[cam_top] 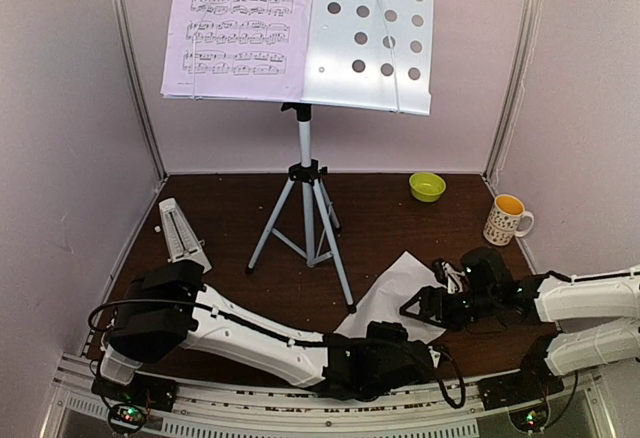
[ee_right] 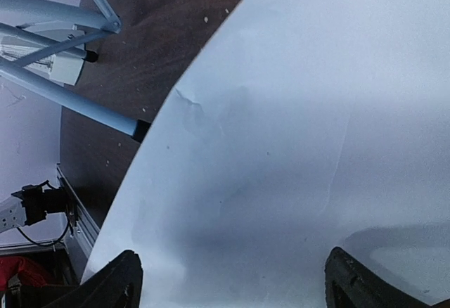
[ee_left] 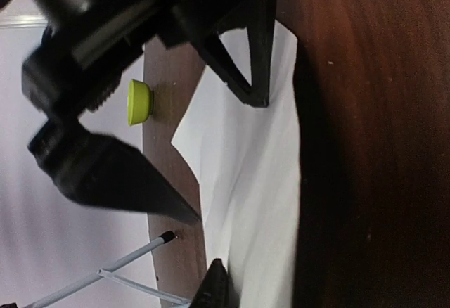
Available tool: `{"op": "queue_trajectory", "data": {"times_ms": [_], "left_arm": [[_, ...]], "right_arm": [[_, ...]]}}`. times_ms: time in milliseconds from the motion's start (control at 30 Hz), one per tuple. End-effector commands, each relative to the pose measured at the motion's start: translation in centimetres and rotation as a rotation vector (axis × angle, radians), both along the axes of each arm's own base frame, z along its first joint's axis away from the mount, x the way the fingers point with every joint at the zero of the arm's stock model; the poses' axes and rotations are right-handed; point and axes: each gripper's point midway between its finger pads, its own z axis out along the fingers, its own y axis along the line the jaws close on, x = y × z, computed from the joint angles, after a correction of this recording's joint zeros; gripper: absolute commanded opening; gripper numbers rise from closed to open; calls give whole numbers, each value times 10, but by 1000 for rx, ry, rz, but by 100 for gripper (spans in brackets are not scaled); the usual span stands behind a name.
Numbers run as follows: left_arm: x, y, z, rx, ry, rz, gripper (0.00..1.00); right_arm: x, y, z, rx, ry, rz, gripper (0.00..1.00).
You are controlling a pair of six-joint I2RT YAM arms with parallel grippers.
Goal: Set up the instrument practice props
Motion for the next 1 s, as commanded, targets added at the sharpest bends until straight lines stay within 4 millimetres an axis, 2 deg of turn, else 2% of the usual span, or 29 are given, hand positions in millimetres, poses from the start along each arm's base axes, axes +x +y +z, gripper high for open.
{"op": "queue_trajectory", "data": {"times_ms": [0, 67, 167, 233, 367, 500, 633, 700, 900, 967], "left_arm": [[7, 0, 74, -266, 61, 60, 1], [6, 5, 95, -342, 105, 78, 0], [4, 17, 123, -467, 193, 97, 0], [5, 29, 143, -556, 271, 108, 0], [5, 58, 177, -765, 447, 102, 0], [0, 93, 214, -966, 620, 30, 0], [1, 121, 233, -1106, 739, -27, 0], [0, 132, 242, -1167, 788, -64, 0], [-3, 161, 266, -1341, 879, -168, 0], [-4, 168, 273, -1379, 891, -194, 0]], "right_arm": [[17, -20, 59, -15, -158, -61, 96], [29, -35, 107, -22, -321, -110, 100], [32, -57, 168, -18, -519, -166, 100], [27, -66, 198, -10, -620, -161, 100], [15, -74, 238, 3, -751, -137, 100], [1, -78, 263, 36, -883, -107, 100], [-15, -79, 283, 87, -1000, -67, 100], [-23, -75, 286, 111, -1032, -23, 100], [-43, -49, 277, 227, -1046, 152, 100], [-48, -46, 284, 277, -1066, 168, 100]]}}
